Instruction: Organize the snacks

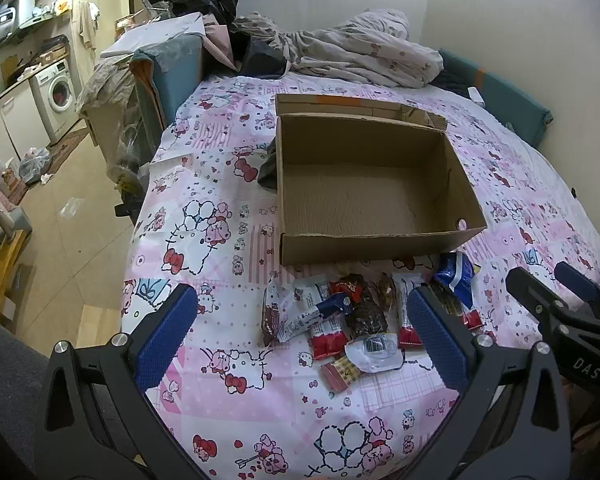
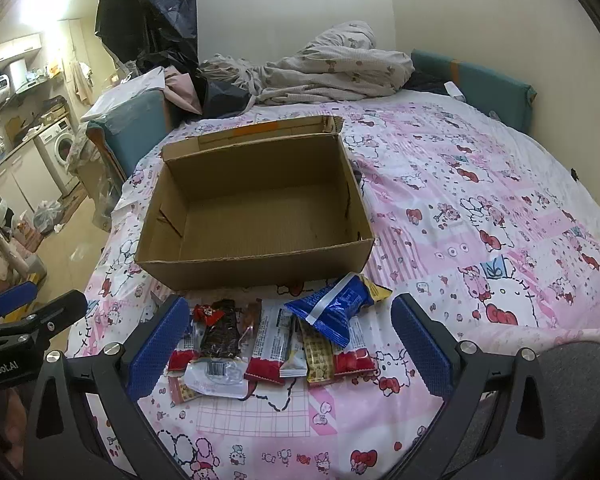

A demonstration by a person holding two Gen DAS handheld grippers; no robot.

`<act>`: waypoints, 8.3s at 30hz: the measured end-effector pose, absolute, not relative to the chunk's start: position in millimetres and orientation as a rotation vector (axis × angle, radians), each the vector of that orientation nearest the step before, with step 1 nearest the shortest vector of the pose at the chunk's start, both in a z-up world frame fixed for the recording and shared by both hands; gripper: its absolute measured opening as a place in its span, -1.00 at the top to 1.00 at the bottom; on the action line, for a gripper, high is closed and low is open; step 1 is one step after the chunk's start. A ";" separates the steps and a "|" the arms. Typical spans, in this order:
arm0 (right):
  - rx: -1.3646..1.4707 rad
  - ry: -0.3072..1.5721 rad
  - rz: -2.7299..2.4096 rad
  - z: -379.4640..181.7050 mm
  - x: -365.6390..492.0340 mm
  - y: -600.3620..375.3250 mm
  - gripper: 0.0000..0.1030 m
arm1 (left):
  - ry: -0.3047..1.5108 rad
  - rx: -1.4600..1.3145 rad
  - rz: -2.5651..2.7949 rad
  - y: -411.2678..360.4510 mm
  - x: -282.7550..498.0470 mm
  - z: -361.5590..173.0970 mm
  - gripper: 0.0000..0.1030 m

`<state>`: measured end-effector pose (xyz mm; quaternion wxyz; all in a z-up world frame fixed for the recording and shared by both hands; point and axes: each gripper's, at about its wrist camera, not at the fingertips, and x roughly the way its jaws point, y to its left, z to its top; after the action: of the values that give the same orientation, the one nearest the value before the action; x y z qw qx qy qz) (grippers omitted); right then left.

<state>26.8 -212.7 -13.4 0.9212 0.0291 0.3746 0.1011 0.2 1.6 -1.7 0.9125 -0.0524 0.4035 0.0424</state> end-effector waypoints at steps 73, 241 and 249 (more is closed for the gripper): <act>0.194 0.903 0.190 -24.5 51.5 -231.4 -1.00 | 0.880 -0.127 0.104 14.1 14.4 0.3 -1.00; 0.356 0.979 0.280 -49.4 127.7 -265.9 -0.75 | 0.926 -0.232 0.083 28.0 114.5 -14.8 -0.58; 0.449 1.049 0.275 -63.1 117.0 -276.0 -0.75 | 0.924 -0.223 0.023 18.5 92.8 -12.0 -0.84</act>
<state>117.0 -276.0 -63.1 0.8328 0.2119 0.4948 0.1297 92.8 18.5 -12.0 0.8891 -0.1071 0.4449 0.0112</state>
